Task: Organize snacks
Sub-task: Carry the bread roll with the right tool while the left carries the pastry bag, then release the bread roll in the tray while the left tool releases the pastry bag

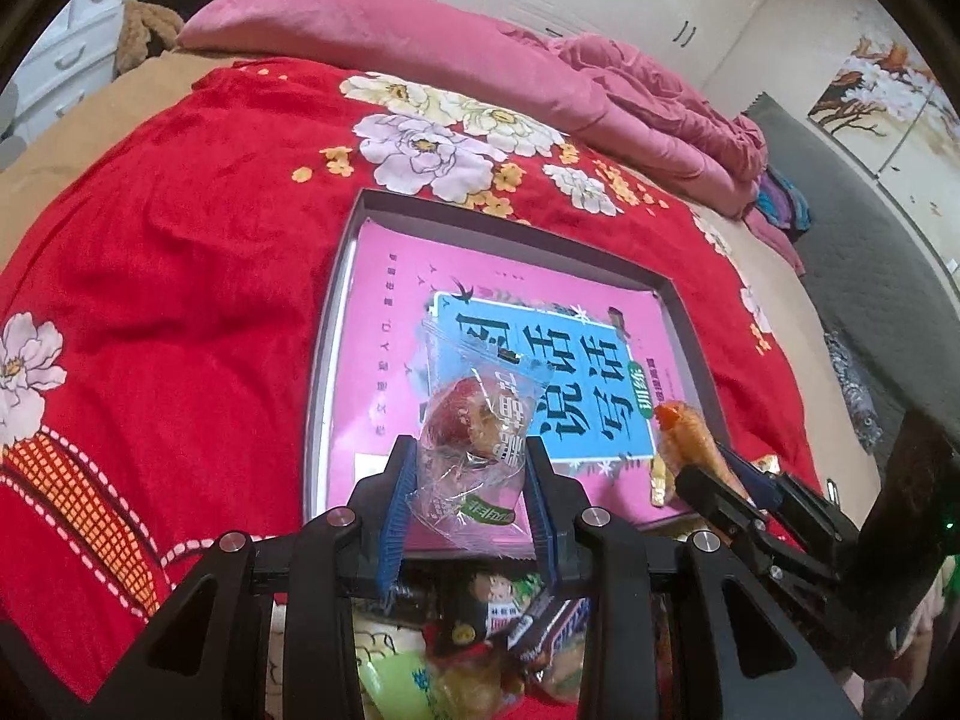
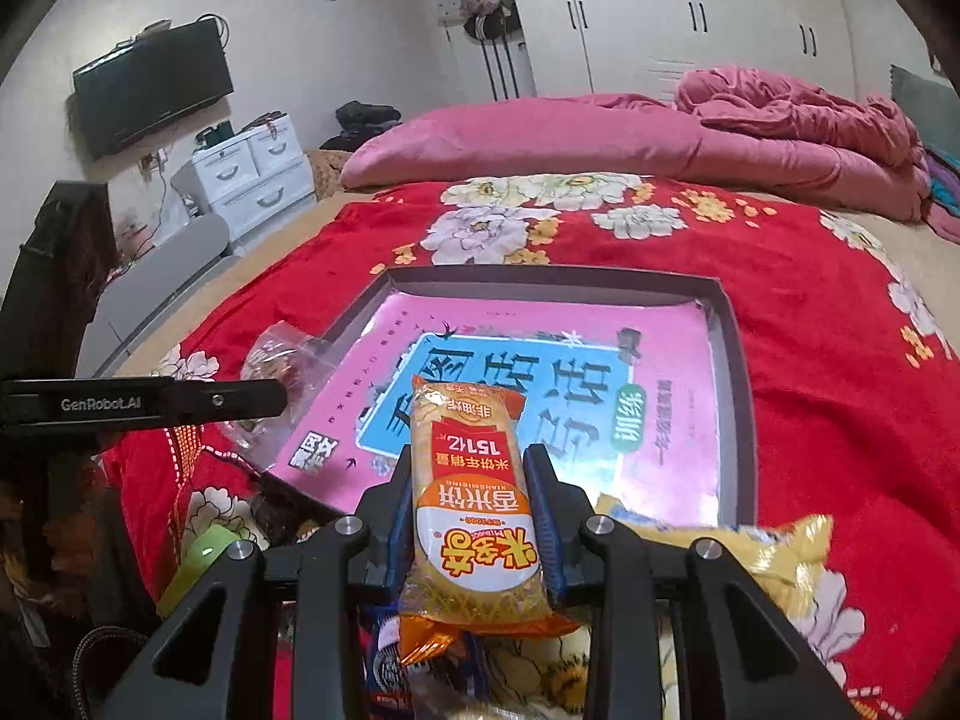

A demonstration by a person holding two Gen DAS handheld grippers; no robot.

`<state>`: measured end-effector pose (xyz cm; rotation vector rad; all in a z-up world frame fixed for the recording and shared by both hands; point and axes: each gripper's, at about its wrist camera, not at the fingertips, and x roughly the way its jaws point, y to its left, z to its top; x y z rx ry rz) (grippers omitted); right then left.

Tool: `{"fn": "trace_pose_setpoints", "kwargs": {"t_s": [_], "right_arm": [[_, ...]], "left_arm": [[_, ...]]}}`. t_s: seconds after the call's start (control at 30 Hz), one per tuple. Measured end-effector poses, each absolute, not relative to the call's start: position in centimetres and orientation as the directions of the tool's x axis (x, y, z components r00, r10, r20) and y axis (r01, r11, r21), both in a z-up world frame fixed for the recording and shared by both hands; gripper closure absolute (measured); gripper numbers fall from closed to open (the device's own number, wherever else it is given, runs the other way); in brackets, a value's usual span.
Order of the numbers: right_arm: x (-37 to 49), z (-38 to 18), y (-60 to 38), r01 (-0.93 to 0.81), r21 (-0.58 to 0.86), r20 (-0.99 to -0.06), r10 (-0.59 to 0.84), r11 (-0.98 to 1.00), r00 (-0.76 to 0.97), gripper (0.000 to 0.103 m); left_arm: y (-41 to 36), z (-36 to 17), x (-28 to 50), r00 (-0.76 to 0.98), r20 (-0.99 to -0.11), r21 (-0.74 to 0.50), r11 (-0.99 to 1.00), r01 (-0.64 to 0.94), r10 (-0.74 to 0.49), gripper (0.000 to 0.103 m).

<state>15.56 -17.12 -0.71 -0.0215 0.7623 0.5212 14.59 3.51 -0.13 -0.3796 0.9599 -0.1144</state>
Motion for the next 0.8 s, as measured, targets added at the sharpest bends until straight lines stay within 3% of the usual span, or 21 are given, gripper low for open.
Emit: {"fn": "trace_pose_setpoints", "kwargs": {"t_s": [0.8], "right_arm": [[18.2, -3.5, -16.4, -0.439, 0.153, -0.733, 0.400, 0.885, 0.551, 0.069]], "left_arm": [[2.1, -3.2, 16.1, 0.511, -0.835, -0.292, 0.952, -0.096, -0.204, 0.067]]}}
